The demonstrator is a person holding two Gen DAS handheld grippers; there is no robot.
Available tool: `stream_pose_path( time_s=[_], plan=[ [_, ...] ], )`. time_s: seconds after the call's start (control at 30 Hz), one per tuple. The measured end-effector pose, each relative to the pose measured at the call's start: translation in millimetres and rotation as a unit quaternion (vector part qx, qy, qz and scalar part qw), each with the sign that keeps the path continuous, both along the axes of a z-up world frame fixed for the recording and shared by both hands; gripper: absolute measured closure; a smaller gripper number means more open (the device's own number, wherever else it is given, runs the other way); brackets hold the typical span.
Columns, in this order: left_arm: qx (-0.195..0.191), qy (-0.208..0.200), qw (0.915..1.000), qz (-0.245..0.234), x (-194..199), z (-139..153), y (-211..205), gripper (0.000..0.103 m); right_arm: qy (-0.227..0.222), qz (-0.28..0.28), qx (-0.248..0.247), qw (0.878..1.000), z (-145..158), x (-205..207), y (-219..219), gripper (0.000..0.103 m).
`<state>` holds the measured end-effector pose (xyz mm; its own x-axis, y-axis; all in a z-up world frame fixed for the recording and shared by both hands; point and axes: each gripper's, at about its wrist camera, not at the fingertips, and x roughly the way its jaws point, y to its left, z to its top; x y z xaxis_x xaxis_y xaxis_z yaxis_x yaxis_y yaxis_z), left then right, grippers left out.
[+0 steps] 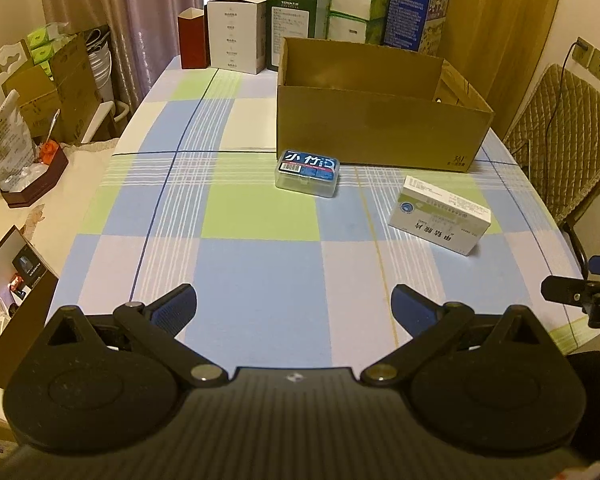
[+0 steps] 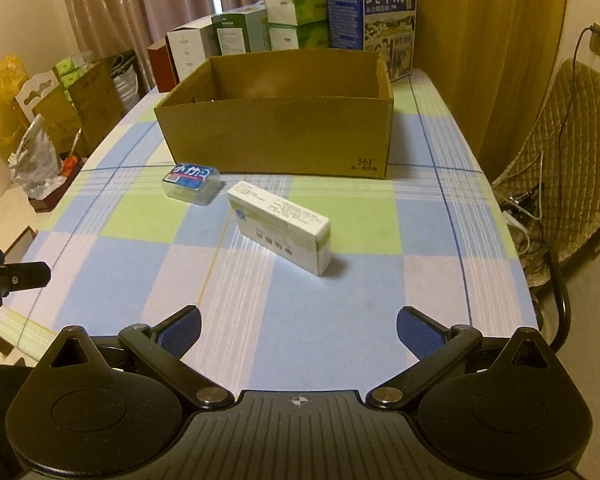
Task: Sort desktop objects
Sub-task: 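Withdraw both tools from the cardboard box toward the floss box and white medicine box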
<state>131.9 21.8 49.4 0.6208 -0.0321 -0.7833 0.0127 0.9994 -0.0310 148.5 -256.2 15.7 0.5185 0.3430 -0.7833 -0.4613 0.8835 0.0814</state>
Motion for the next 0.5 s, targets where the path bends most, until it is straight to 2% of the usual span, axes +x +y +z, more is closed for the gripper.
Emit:
stream_pose_path(
  time_s=[0.5],
  plan=[
    [0.006,0.007,0.9999,-0.009,10,-16,1,0.001,-0.033,0.043,-0.022,0.998,-16,4,4,0.002]
  ],
)
